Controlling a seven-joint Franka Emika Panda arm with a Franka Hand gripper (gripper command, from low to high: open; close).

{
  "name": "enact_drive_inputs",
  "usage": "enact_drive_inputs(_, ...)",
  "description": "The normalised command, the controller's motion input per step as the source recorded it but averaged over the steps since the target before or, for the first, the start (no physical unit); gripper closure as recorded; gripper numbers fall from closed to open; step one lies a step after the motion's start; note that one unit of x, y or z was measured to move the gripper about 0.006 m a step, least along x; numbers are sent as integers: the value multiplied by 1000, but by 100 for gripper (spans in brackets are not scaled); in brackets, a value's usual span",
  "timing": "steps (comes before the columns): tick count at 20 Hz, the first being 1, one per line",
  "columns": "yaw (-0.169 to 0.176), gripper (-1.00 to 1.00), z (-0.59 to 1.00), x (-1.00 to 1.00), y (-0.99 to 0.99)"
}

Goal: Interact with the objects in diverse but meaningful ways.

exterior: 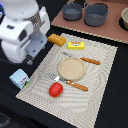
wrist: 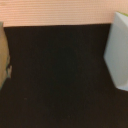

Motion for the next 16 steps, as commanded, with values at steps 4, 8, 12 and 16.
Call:
enact_drive_inputs(4, 52, -100, -61, 16, 934)
enact_drive_inputs(8, 45, -100, -105, 0, 942)
enact_drive_inputs(12, 36, -100, -102, 4, 950)
enact_drive_inputs(16, 1, -100, -179, 0, 806)
